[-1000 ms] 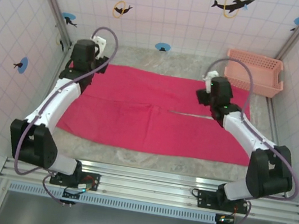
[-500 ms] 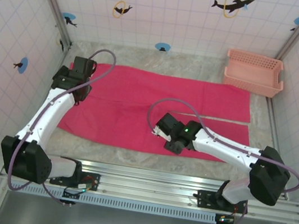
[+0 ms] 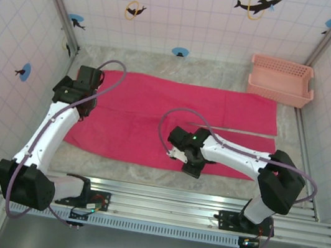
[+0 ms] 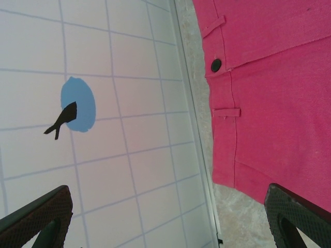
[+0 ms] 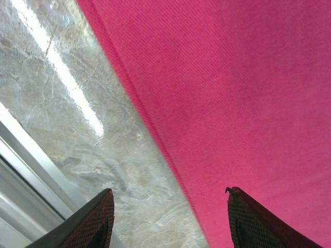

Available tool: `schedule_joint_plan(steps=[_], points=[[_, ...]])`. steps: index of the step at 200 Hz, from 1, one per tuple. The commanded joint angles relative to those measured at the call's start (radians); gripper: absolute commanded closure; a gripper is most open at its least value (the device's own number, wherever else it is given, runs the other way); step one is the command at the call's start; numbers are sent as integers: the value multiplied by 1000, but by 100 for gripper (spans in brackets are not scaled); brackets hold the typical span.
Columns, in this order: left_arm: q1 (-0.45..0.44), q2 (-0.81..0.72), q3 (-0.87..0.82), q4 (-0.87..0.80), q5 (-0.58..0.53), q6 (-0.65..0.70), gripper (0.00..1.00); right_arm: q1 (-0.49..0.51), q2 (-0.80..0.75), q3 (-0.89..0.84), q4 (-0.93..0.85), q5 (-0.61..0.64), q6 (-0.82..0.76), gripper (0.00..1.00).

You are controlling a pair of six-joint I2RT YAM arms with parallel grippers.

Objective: Roll up the long pants

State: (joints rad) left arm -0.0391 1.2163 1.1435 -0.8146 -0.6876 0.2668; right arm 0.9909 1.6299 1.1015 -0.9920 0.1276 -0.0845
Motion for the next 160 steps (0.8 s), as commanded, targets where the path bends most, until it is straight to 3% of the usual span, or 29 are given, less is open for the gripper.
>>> schedule_joint_plan(steps=[1,60,110,131,160], points=[[4,-18,-6,-22,-17,34,3,5,40,36,-42,-60,34,40],[3,-12,-25,25,6,88,3,0,158,40,-1,-85,56,48],[4,0,-39,42,22,107,3,-12,245,54,41,0,51,52],[4,-5,-49,40,31,113,2,-19,277,60,55,32,48,61],[-13,-31,-92,38,40,117,3,-52,277,62,76,53,55,88]])
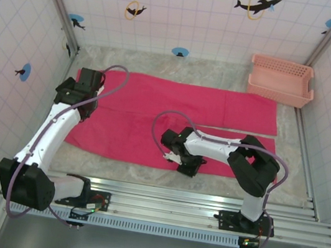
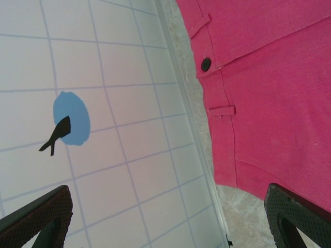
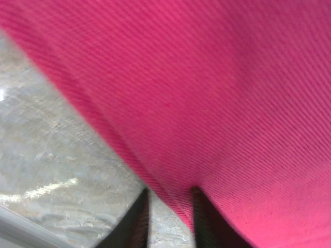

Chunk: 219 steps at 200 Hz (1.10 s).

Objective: Roll up the long pants

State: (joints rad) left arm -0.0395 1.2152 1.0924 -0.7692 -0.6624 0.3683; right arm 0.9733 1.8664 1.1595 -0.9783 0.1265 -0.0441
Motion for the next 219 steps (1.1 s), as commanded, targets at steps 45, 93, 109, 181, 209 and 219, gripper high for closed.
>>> schedule_joint_plan(steps=[45,93,109,181,209,219], points=[[-148,-26,-90,-113,-29,-71,4,-82,-39,40,44,42,-20,100],[-233,-57,-126,-173,-22,-77,4,-121,-108,215,-58,4,-66,100],[-249,-76,-139,-180,17,-62,4,-155,-89,290,-77,-22,-62,100],[-329,-11,-211,-156,195,-52,5,-284,-75,361,-66,-105,-27,100],[-343,49,-198,-142,220,-63,5,-329,-82,404,-65,-135,-8,100],[-348,64,-195,-136,242,-68,4,-340,-81,418,-71,-143,-4,100]])
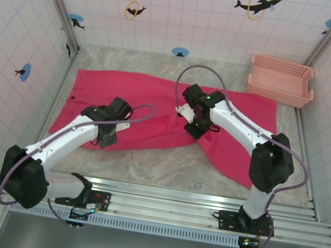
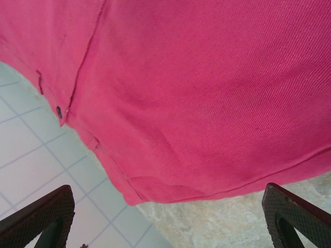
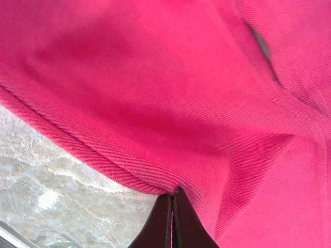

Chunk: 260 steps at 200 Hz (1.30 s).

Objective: Roll up the long pants

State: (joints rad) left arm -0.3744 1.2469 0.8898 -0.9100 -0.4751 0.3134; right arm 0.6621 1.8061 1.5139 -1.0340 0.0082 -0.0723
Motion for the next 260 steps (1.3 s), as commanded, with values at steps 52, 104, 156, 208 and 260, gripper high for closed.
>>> schedule_joint_plan(steps=[52,104,156,208,260], points=[[-21,81,-26,44,163,-9,5,-51,-22,84,-14,-53,40,100],[-21,142,-26,60,210,-22,6,-67,-16,108,-12,-64,48,100],[-15,201,-19,75,161,-41,33,-97,-34,125,-16,-86,53,100],[46,238,64,18,36,-76,100,-114,-52,72,-27,-67,39,100],[104,201,286,-96,-114,51,100,-163,-49,71,-42,-5,1,100]])
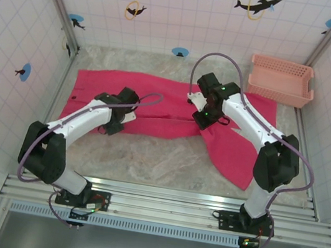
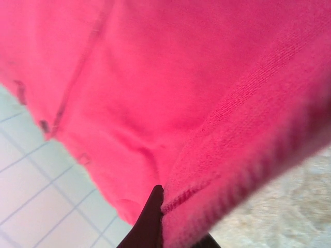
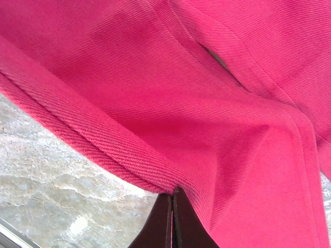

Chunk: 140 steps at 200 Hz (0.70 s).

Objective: Roll up the long pants

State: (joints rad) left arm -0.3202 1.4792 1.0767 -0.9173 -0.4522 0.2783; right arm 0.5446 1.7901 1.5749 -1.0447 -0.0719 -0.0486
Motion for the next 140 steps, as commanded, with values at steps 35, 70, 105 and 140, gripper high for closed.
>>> schedule_joint_plan(steps=[35,70,105,140], points=[[139,19,249,-25,-103,243,100,-91,51,125,-49,93,-35,100],[195,205,426,8,-37,360,99,-100,213,335,-109,178,-87,100],[220,456,690,-11,40,387,97,-125,398,537,-155,215,-100,100],[242,654,894,1,90,381,94,-153,584,752,-194,260,-102,100]])
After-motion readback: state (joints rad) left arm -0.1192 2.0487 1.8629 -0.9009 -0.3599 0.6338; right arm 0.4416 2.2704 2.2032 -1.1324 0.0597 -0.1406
